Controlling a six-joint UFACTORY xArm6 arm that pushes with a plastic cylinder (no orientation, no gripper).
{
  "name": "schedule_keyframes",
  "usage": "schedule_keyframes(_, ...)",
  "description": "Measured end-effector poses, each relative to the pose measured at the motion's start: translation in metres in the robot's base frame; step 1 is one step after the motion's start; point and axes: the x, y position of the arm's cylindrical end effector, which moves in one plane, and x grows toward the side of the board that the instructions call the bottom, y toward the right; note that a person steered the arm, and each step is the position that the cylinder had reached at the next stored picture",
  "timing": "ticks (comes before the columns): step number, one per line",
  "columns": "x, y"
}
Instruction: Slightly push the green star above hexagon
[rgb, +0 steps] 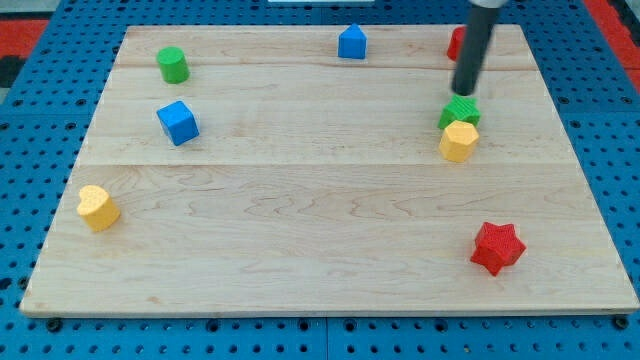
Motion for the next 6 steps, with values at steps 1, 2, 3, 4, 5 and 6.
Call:
schedule_keyframes(1,0.022,0.025)
schedule_keyframes(2,0.059,0.03)
schedule_keyframes(3,0.059,0.03)
schedule_keyframes(4,0.059,0.017)
schedule_keyframes(5,0.059,-0.004)
schedule_keyframes(6,0.059,-0.011)
